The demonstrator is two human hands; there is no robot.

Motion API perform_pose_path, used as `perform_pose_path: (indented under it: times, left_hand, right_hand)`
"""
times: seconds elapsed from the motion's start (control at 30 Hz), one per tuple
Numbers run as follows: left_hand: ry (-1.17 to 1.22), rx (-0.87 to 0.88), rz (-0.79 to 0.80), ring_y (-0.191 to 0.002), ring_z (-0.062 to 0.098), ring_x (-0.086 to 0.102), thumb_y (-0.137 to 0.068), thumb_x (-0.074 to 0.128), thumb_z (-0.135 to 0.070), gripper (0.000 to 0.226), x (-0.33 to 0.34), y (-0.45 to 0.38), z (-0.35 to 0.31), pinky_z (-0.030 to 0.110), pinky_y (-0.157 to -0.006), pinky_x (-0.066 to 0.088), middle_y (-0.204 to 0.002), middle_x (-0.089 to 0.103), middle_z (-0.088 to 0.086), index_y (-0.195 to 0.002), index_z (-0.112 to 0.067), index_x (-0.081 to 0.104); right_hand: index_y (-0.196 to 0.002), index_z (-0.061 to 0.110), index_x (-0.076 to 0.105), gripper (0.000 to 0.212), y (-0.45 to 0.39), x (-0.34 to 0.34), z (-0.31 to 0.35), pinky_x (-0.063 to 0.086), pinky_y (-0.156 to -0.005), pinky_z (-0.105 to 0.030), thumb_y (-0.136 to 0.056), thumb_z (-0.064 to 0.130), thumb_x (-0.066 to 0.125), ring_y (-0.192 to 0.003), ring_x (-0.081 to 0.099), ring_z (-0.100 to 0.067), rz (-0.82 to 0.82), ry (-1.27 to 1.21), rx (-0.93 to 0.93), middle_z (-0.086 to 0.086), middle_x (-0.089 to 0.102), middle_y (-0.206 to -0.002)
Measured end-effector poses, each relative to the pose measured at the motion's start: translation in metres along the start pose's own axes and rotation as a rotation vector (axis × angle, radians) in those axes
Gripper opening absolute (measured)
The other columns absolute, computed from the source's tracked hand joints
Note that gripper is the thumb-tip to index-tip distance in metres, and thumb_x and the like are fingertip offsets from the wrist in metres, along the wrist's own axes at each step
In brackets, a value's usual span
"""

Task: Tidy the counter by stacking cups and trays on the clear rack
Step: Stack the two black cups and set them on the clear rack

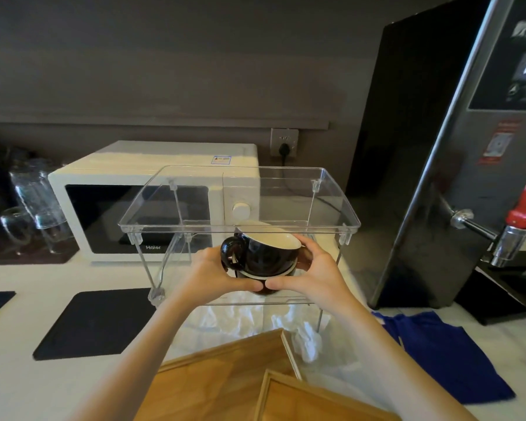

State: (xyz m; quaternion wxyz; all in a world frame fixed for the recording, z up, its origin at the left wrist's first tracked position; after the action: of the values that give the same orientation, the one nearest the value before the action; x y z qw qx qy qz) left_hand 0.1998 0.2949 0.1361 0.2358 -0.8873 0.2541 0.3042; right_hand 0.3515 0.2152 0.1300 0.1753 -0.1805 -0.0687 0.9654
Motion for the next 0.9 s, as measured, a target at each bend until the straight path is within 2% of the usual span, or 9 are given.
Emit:
perform_pose_path:
  times: [0.13,0.2,0.3,0.43,0.5,0.57,0.73,0.83,0.9]
  left_hand:
    - [0.008,-0.009,0.008,-0.079,-0.002,0.053,-0.058,0.082,-0.032,0.048,0.002,0.002,0.0,-0.001,-0.064,0.04,-0.082,0.06,-0.018,-0.101,-0.018,0.064]
    - [0.025,-0.039,0.011,-0.084,0.001,0.053,-0.06,0.081,-0.033,0.049,0.004,0.005,0.002,0.003,-0.067,0.039,-0.089,0.061,-0.014,-0.104,-0.021,0.062]
    - [0.072,-0.091,-0.029,-0.106,0.014,0.052,-0.058,0.08,-0.039,0.057,0.008,0.01,0.012,0.028,-0.09,0.043,-0.111,0.06,-0.004,-0.107,-0.028,0.054]
    - [0.081,-0.093,-0.138,-0.109,0.009,0.044,-0.058,0.08,-0.038,0.081,0.01,0.025,0.011,0.028,-0.092,0.037,-0.118,0.046,-0.01,-0.126,-0.023,0.039]
    - [0.076,-0.093,-0.199,-0.109,0.008,0.041,-0.058,0.08,-0.038,0.082,0.011,0.031,0.008,0.027,-0.092,0.035,-0.115,0.043,-0.011,-0.127,-0.02,0.038]
    - [0.097,-0.103,-0.234,-0.109,0.009,0.042,-0.059,0.08,-0.038,0.081,0.014,0.033,0.007,0.027,-0.092,0.035,-0.117,0.045,-0.008,-0.126,-0.018,0.039]
    - [0.144,-0.163,-0.302,-0.113,0.019,0.049,-0.057,0.082,-0.035,0.078,0.017,0.029,0.01,0.032,-0.092,0.04,-0.125,0.053,0.004,-0.123,-0.016,0.044]
    - [0.144,-0.169,-0.312,-0.109,0.016,0.05,-0.056,0.082,-0.035,0.077,0.019,0.027,0.009,0.03,-0.089,0.042,-0.123,0.055,0.004,-0.121,-0.015,0.046]
    - [0.141,-0.167,-0.322,-0.108,0.016,0.052,-0.055,0.083,-0.035,0.076,0.019,0.026,0.008,0.033,-0.089,0.045,-0.12,0.058,0.004,-0.119,-0.015,0.047]
  right_hand:
    - [-0.124,0.031,0.04,0.083,0.006,0.004,0.001,0.042,-0.072,0.001,-0.056,0.019,0.086,-0.096,0.053,0.007,0.013,0.007,0.003,0.025,0.052,-0.104]
    - [-0.128,0.031,0.037,0.082,0.011,0.005,0.002,0.04,-0.081,-0.003,-0.061,0.022,0.083,-0.106,0.052,0.002,0.023,0.037,0.005,0.022,0.051,-0.109]
    - [-0.131,0.031,0.037,0.066,0.027,-0.002,0.008,0.035,-0.092,-0.014,-0.075,0.028,0.072,-0.111,0.043,0.001,-0.02,0.16,-0.022,0.022,0.045,-0.117]
    - [-0.103,0.027,0.061,0.02,0.058,-0.037,0.011,0.047,-0.074,-0.011,-0.085,0.018,0.059,-0.091,0.06,-0.003,-0.294,0.117,-0.176,0.012,0.064,-0.096]
    - [-0.091,0.023,0.064,0.014,0.071,-0.053,-0.002,0.051,-0.072,-0.017,-0.085,0.011,0.058,-0.082,0.062,-0.006,-0.458,0.06,-0.182,0.008,0.066,-0.083]
    - [-0.092,0.022,0.061,0.014,0.075,-0.059,-0.02,0.049,-0.07,-0.017,-0.085,0.01,0.058,-0.081,0.06,-0.002,-0.544,0.04,-0.113,0.01,0.064,-0.084]
    - [-0.119,0.016,0.049,0.037,0.054,-0.047,-0.065,0.043,-0.077,-0.019,-0.084,0.018,0.06,-0.097,0.054,-0.012,-0.388,-0.086,0.213,0.003,0.057,-0.104]
    - [-0.118,0.013,0.053,0.031,0.044,-0.04,-0.077,0.048,-0.09,-0.033,-0.086,0.015,0.055,-0.1,0.06,-0.02,-0.333,-0.132,0.263,-0.006,0.063,-0.109]
    - [-0.113,0.011,0.057,0.026,0.042,-0.041,-0.079,0.051,-0.086,-0.032,-0.087,0.011,0.053,-0.094,0.064,-0.019,-0.345,-0.16,0.263,-0.007,0.066,-0.101]
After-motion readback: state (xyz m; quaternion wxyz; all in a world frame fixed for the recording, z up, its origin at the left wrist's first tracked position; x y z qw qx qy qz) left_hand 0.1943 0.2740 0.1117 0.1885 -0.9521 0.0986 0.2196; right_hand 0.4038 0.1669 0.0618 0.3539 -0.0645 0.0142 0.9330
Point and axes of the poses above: each hand's wrist, its own y-axis away from the middle knuckle, its own x-axis out of the palm, z = x × y, the point moved 8 cm from there along -y, towards the middle knuckle
